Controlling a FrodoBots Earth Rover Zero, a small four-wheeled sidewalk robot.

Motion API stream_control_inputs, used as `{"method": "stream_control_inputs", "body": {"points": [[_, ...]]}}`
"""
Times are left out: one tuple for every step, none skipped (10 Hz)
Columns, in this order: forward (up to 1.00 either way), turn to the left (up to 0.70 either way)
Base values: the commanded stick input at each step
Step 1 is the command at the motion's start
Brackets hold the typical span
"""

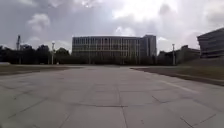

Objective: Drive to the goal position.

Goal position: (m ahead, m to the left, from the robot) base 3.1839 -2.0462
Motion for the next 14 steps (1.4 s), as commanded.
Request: {"method": "stream_control_inputs", "body": {"points": [[0.50,-0.02],[0.50,-0.02],[0.50,-0.02],[0.50,-0.02],[0.50,-0.02],[0.50,-0.02],[0.50,-0.02],[0.50,-0.02],[0.50,-0.02],[0.50,-0.02],[0.50,-0.02],[0.50,-0.02],[0.50,-0.02],[0.50,-0.02]]}}
